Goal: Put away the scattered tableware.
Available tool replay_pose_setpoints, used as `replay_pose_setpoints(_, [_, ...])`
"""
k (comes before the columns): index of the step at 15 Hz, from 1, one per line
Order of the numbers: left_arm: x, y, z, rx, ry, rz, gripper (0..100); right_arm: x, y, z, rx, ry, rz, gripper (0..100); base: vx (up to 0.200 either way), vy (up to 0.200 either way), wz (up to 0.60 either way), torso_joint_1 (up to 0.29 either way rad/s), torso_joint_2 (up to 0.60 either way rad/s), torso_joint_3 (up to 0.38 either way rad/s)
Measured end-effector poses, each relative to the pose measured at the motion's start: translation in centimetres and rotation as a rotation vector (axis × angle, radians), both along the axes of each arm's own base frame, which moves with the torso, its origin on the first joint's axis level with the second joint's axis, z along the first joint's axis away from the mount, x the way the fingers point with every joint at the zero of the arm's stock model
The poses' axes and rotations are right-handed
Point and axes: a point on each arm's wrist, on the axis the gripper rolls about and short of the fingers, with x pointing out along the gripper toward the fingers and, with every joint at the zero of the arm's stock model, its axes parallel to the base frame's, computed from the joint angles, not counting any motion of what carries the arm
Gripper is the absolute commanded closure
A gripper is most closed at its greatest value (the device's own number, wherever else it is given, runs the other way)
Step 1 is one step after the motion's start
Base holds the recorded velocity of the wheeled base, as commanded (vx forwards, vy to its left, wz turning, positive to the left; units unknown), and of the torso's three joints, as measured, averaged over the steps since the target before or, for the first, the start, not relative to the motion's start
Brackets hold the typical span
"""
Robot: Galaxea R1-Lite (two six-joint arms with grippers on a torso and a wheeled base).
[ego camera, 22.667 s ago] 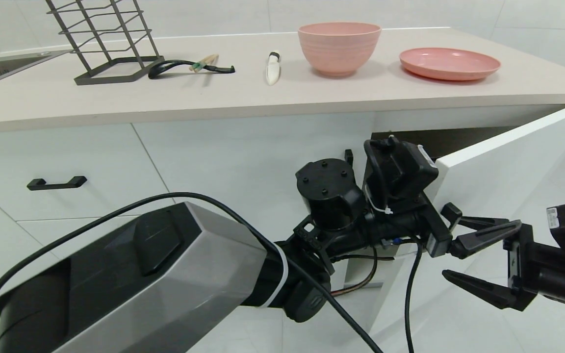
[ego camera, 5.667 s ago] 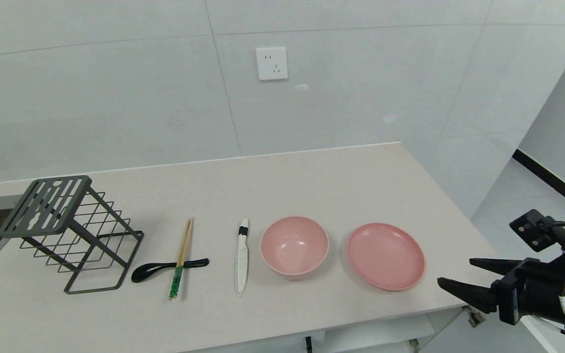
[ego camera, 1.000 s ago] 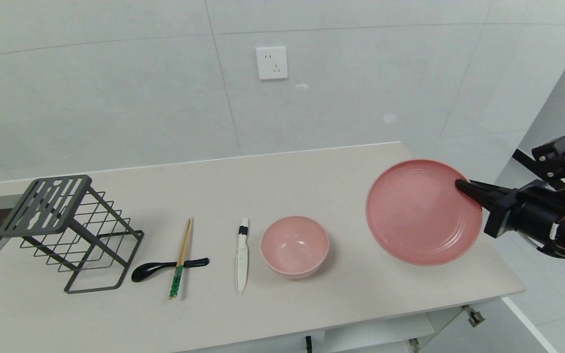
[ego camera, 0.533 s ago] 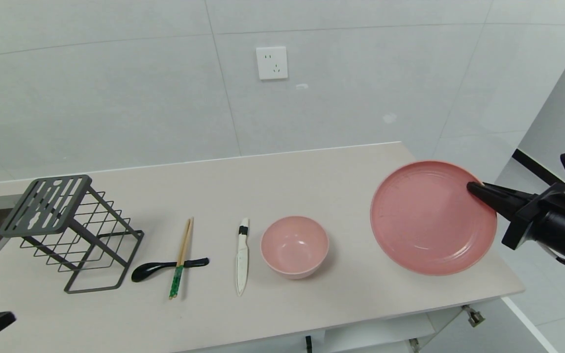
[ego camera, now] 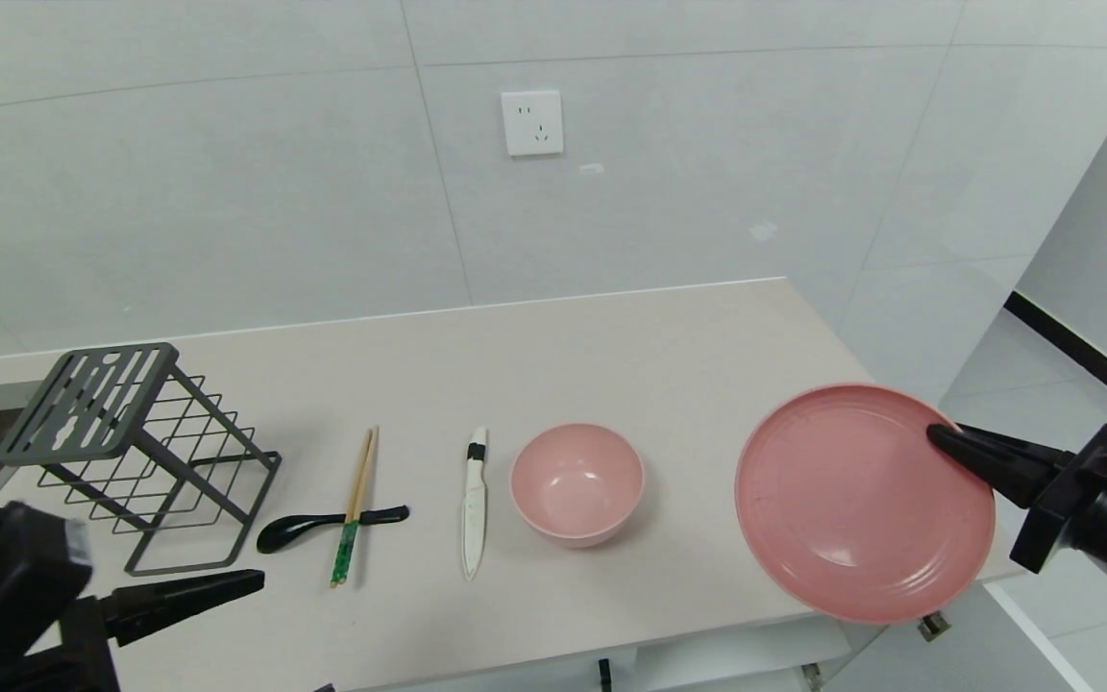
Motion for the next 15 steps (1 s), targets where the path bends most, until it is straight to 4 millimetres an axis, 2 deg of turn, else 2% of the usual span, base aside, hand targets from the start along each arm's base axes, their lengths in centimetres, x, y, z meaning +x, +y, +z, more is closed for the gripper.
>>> replay_pose_setpoints(3, [1.5, -0.5, -0.3, 0.07, -0.003, -0.037, 0, -1.2, -0.2, -0.5, -0.01, 0.005, 0.006, 100, 0.0, 0.0, 0.0, 0.0, 0.0, 0.0])
replay_pose_setpoints(6, [3.8, -1.1, 0.1, 0.073, -0.006, -0.02, 0, -1.5, -0.2, -0.6, -0.014, 0.004, 0.007, 100, 0.0, 0.0, 0.0, 0.0, 0.0, 0.0])
replay_pose_setpoints(9, [7.5, -2.0, -0.3, 0.065, -0.016, 0.02, 0, -1.7, -0.3, -0.6, -0.015, 0.006, 0.007, 100, 0.0, 0.0, 0.0, 0.0, 0.0, 0.0])
replay_pose_setpoints(12, [11.8, -3.3, -2.1, 0.02, 0.003, 0.073, 0, -1.6, -0.2, -0.9, -0.017, 0.018, 0.007, 100, 0.0, 0.0, 0.0, 0.0, 0.0, 0.0])
replay_pose_setpoints(15, [14.9, -5.7, -3.8, -0.083, 0.07, 0.145, 0, -1.6, -0.2, -1.2, -0.02, 0.033, 0.007, 100, 0.0, 0.0, 0.0, 0.0, 0.0, 0.0])
